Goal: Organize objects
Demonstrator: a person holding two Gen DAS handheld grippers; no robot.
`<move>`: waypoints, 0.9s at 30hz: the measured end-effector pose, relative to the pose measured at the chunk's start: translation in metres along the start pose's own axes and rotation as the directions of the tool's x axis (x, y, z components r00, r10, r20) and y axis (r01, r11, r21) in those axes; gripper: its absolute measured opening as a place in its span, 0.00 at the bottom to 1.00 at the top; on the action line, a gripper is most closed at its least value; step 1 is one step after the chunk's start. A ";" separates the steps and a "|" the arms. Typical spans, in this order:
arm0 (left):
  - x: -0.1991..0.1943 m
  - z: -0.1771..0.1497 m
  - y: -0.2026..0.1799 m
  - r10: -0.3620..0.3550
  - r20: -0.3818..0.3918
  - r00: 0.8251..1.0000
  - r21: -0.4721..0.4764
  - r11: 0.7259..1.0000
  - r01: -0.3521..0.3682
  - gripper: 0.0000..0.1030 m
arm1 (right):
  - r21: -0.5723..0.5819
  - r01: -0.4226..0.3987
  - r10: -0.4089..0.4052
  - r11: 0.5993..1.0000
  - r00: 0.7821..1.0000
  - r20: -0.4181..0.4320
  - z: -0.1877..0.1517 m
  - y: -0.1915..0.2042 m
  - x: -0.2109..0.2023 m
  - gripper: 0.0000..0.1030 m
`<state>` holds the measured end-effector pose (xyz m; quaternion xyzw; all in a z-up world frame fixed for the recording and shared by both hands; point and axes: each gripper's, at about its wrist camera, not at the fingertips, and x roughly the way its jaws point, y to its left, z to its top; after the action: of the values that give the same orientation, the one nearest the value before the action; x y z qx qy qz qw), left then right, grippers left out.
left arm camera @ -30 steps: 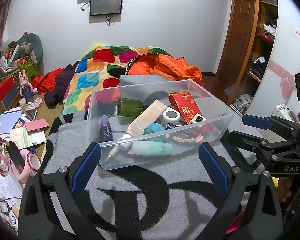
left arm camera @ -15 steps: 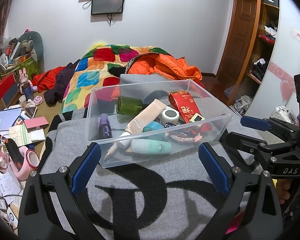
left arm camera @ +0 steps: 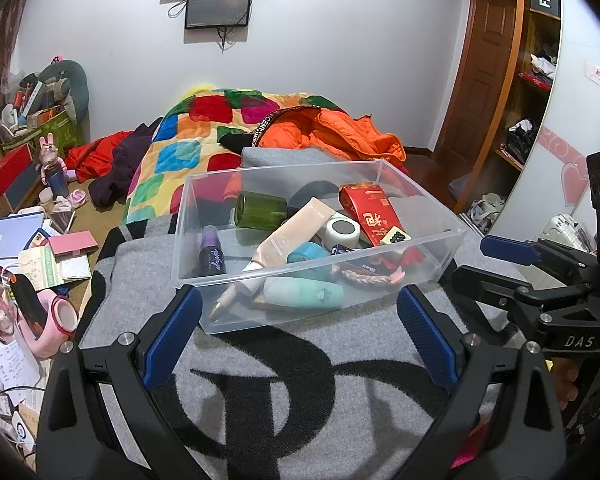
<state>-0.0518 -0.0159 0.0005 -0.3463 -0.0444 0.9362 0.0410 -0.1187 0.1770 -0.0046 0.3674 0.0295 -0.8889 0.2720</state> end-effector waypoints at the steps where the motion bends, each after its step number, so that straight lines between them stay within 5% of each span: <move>1: 0.000 0.000 0.001 -0.002 -0.001 1.000 -0.002 1.000 0.002 0.96 | 0.000 0.000 0.000 1.000 1.000 0.001 0.000 0.001 0.000 0.75; 27: 0.003 -0.001 -0.004 -0.008 -0.013 1.000 0.017 1.000 0.008 0.96 | 0.018 -0.013 0.013 1.000 1.000 -0.014 -0.003 -0.002 0.005 0.75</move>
<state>-0.0528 -0.0114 -0.0019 -0.3519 -0.0374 0.9341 0.0482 -0.1204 0.1770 -0.0101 0.3763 0.0213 -0.8847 0.2743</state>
